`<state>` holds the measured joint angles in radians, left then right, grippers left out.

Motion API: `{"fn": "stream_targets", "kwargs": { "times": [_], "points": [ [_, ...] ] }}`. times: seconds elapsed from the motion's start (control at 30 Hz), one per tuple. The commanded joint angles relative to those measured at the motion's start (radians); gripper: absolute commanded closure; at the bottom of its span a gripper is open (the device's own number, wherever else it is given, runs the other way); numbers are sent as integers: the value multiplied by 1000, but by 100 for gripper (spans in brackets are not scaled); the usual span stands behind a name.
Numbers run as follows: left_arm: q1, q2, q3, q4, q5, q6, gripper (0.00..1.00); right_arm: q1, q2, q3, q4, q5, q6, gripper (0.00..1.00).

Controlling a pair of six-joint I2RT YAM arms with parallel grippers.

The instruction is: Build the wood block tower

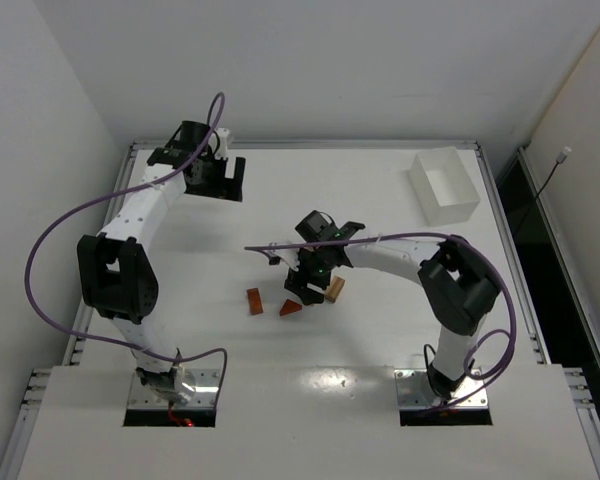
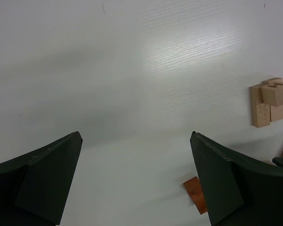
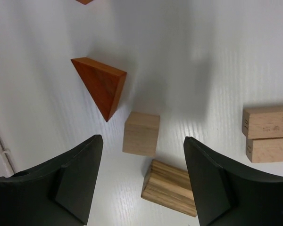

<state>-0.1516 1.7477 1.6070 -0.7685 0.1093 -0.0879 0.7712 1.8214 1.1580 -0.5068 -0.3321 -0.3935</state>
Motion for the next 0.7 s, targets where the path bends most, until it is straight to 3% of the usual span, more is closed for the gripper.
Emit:
{"fn": "stream_targets", "kwargs": {
  "times": [0.0,0.67],
  "points": [
    [1,3,36,21,16,-6,1,16,-27,-9,4,-42,-13,34],
    [1,30,27,31,56,-6,1,16,1,0,13,-33,5,34]
  ]
}}
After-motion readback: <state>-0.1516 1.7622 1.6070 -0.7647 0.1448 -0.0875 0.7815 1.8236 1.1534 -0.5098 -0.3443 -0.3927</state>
